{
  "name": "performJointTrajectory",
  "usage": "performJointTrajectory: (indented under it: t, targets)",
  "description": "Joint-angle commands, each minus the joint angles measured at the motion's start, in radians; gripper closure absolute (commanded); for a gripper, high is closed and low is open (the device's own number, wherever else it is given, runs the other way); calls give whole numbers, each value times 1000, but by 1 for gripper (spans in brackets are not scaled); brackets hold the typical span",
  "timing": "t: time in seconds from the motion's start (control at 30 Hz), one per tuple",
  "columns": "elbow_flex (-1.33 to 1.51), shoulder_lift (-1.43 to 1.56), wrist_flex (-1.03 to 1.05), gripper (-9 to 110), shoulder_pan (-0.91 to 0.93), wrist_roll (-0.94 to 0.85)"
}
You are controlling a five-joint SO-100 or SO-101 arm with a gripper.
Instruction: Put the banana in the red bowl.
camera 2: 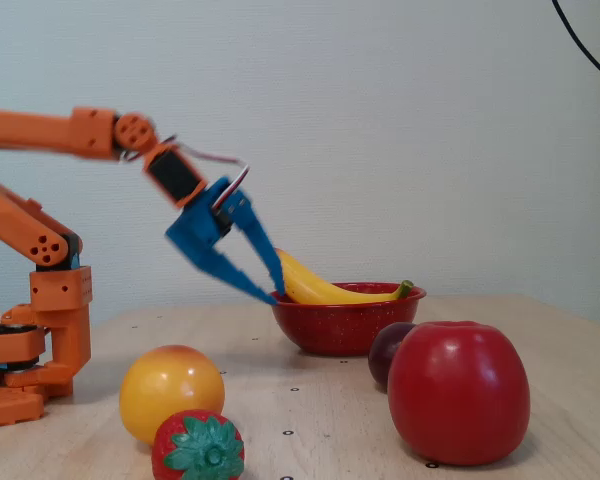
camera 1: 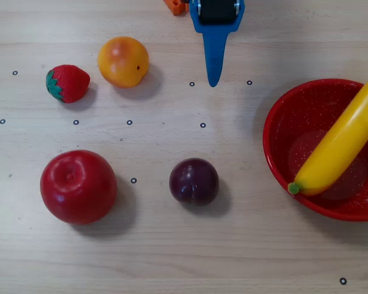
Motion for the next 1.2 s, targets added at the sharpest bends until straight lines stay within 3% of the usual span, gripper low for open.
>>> performJointTrajectory:
  t: [0.0,0.47,0.87,1.17]
  targets:
    - [69,107,-58,101,-41,29]
    - [563,601,-97,101,-60,-41]
    - [563,765,156,101,-63,-166]
    - [563,765,166,101,-64,-187]
